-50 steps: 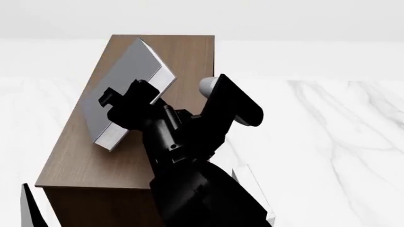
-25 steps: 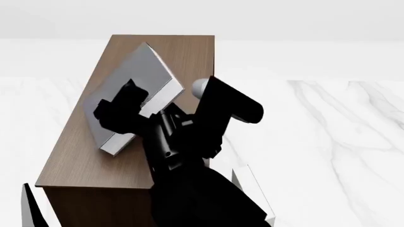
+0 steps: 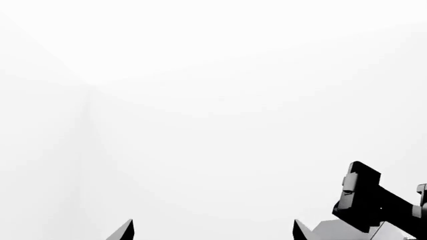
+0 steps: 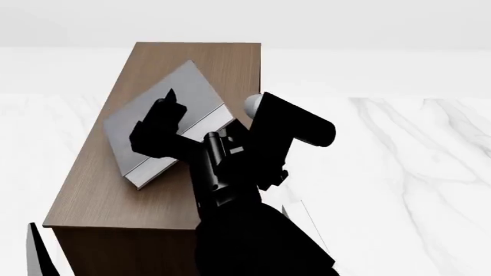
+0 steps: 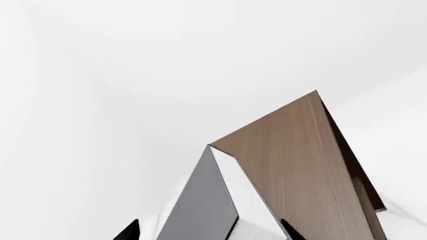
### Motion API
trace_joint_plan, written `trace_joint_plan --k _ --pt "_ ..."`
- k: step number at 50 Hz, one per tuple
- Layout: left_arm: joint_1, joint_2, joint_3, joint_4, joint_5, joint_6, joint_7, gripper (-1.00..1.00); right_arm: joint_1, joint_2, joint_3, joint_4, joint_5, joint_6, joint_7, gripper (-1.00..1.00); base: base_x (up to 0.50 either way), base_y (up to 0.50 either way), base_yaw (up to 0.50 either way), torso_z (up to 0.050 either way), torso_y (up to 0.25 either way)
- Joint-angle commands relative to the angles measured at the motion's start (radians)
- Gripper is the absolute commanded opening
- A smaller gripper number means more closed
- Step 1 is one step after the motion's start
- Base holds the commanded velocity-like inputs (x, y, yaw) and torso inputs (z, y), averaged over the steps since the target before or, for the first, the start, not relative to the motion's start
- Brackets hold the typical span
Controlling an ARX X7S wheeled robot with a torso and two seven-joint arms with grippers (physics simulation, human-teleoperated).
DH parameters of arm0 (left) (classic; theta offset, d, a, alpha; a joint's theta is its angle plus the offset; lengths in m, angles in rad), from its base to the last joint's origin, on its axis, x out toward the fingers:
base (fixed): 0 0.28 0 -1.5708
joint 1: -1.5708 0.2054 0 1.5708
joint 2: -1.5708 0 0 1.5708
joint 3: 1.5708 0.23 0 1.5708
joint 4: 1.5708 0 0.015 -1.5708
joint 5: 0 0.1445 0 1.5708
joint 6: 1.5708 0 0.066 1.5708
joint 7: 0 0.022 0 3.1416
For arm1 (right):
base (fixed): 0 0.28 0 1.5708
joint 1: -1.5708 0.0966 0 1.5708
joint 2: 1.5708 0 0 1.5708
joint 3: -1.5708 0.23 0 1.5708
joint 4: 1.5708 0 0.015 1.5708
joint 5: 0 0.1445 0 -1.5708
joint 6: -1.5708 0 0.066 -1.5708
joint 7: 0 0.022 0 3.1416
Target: Pick up the book in the middle and place it on the cabinet shelf.
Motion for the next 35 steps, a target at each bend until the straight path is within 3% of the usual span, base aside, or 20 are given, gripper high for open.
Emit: trace_joint_plan --k 1,35 --pt "0.0 0.017 -0.024 -0.004 -0.001 0.006 0.021 1.0 0.011 0.003 0.031 0.004 -0.064 -0.021 -0.03 1.0 0.0 0.0 0.0 0.0 0.0" --pt "-0.002 0.014 -0.016 -0.008 0.003 0.007 0.015 1.0 0.02 0.049 0.068 0.077 -0.063 -0.048 -0.043 1.0 0.0 0.0 0.0 0.0 0.0"
